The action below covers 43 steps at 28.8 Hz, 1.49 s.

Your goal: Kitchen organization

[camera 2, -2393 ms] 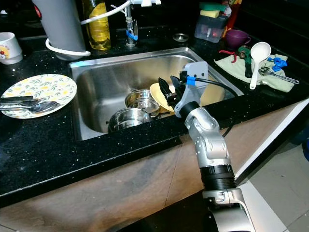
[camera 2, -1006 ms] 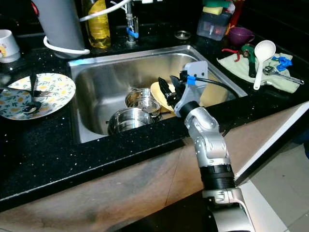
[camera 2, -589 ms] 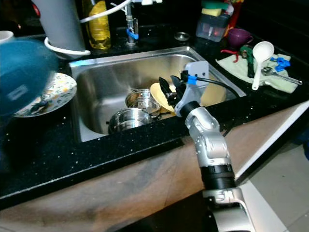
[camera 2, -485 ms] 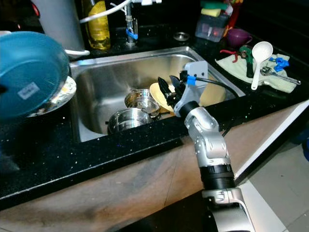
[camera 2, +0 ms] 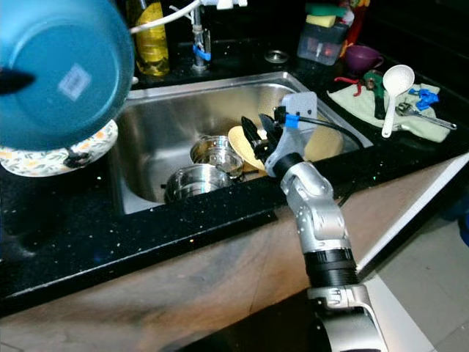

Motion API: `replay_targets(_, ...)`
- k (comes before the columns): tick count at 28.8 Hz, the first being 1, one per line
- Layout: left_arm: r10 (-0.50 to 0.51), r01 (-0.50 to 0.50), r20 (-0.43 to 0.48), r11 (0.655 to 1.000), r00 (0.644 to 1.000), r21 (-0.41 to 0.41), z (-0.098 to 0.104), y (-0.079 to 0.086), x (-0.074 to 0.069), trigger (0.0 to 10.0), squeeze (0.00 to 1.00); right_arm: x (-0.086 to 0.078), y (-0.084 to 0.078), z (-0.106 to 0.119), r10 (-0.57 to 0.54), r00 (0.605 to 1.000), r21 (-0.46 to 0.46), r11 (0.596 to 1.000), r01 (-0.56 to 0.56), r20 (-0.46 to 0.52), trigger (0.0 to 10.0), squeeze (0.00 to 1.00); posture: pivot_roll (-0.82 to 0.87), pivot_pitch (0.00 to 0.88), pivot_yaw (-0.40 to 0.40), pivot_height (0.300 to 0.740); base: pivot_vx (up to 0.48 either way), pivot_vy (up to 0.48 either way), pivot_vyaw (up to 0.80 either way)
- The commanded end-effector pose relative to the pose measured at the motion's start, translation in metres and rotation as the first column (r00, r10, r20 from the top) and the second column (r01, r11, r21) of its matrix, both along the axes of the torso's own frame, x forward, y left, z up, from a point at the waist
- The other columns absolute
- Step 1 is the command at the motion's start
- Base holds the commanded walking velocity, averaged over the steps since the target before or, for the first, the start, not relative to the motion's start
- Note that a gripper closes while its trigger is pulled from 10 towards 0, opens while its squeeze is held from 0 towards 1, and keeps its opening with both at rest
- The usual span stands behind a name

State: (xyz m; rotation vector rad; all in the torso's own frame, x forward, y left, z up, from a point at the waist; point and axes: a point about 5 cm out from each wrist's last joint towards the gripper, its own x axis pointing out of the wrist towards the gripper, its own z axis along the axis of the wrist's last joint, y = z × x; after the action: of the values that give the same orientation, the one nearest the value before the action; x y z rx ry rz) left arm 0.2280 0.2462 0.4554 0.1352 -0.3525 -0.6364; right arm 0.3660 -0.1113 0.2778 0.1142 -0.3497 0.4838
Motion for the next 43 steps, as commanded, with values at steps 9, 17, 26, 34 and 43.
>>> replay_targets(9, 0.112, -0.119, -0.066, 0.987, 0.992, -0.111, -0.030, -0.030, 0.046, 0.0, 0.00, -0.001, -0.007, 0.002, -0.029, 1.000, 0.052, 0.998, 0.029, 0.004, 10.0, 0.00, 0.04, 0.194, -0.042, 0.740, 0.000, 0.000, 0.00)
replay_targets(17, 0.029, -0.054, -0.136, 0.982, 0.990, -0.182, -0.053, -0.069, 0.071, 0.0, 0.00, -0.003, -0.008, 0.004, -0.038, 0.999, 0.084, 0.996, 0.037, 0.007, 10.0, 0.00, 0.03, 0.195, -0.032, 0.740, 0.000, 0.000, 0.00)
replay_targets(26, -0.099, 0.044, -0.131, 0.927, 0.986, -0.372, -0.059, -0.089, 0.075, 0.0, 0.00, -0.004, -0.009, 0.007, -0.039, 0.999, 0.126, 0.991, 0.039, 0.001, 10.0, 0.00, 0.03, 0.195, -0.025, 0.740, 0.000, 0.000, 0.00)
replay_targets(34, -0.146, 0.043, -0.208, 0.900, 0.967, -0.433, -0.076, -0.082, 0.078, 0.0, 0.00, -0.005, -0.010, 0.006, 0.017, 0.997, 0.294, 0.956, 0.004, -0.069, 10.0, 1.00, 0.03, 0.193, -0.026, 0.740, 0.000, 0.000, 0.00)
replay_targets(43, -0.277, 0.092, -0.232, 0.803, 0.932, -0.589, -0.086, -0.085, 0.077, 0.0, 0.00, -0.014, 0.000, 0.013, 0.356, 0.928, 0.667, 0.719, -0.194, -0.114, 10.0, 1.00, 0.02, 0.181, -0.022, 0.740, 0.000, 0.000, 0.00)
